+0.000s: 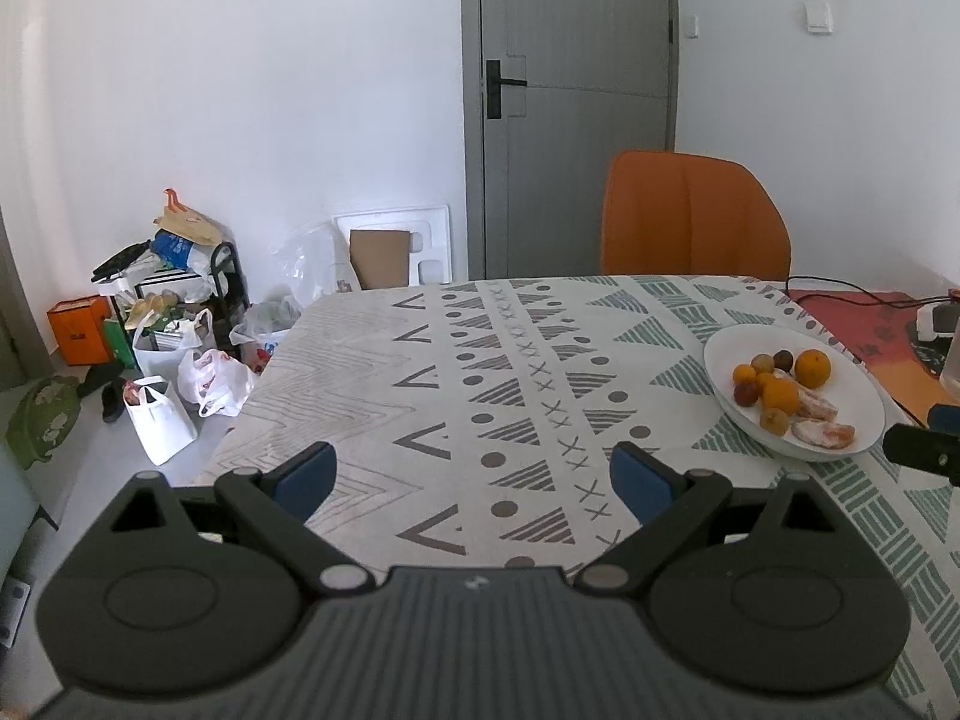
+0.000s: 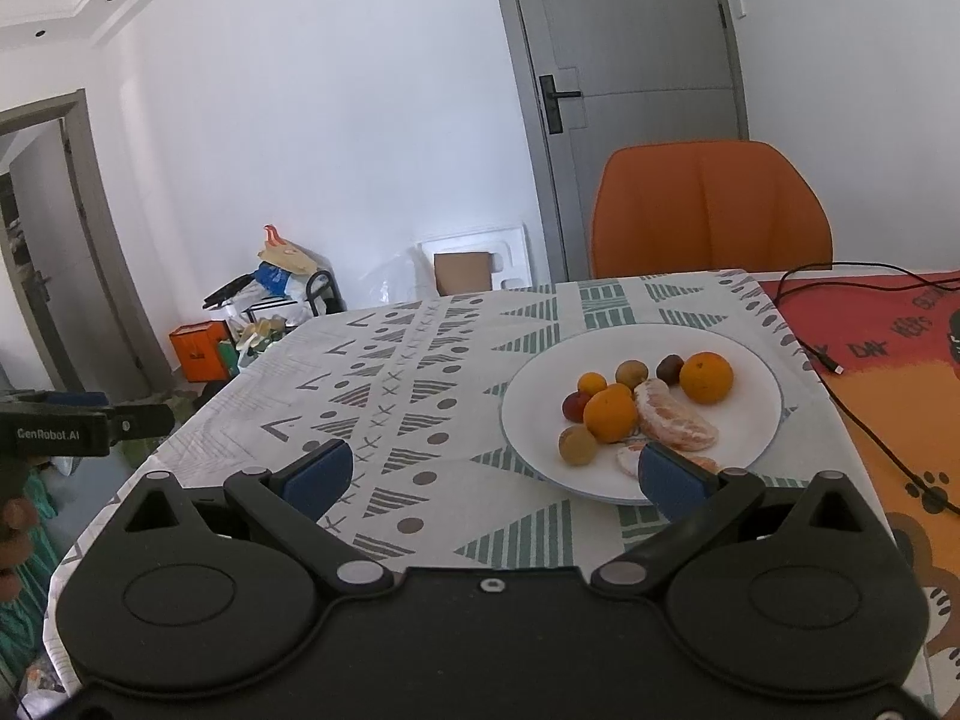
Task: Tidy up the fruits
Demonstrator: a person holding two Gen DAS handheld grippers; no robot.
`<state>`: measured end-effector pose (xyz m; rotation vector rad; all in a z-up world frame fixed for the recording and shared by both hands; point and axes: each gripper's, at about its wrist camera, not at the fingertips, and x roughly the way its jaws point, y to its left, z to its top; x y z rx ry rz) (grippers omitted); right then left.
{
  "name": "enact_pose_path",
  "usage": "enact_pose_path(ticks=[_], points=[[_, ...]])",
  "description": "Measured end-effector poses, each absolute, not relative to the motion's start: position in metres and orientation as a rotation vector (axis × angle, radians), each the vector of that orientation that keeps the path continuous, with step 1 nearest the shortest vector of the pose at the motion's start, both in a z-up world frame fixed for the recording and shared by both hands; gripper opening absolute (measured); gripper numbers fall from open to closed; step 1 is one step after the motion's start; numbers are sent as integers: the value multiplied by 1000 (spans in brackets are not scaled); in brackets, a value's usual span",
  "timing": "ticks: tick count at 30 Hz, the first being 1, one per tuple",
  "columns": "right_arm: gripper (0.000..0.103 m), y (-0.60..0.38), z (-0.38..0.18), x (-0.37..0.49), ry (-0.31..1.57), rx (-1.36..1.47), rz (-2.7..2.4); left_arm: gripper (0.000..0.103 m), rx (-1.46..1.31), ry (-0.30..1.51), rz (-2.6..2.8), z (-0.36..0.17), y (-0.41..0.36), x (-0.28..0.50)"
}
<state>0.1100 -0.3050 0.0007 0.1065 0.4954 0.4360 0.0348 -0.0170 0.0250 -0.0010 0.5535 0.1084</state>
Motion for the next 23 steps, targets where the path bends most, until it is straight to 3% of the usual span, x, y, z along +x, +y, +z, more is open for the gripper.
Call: enact_pose_path(ticks=[5,23], points=[[103,-305,1,110,494,107,436,103,-2,563,113,24,-18,36],[103,-305,-2,112,501,106,435,103,6,565,94,23,-20,35]])
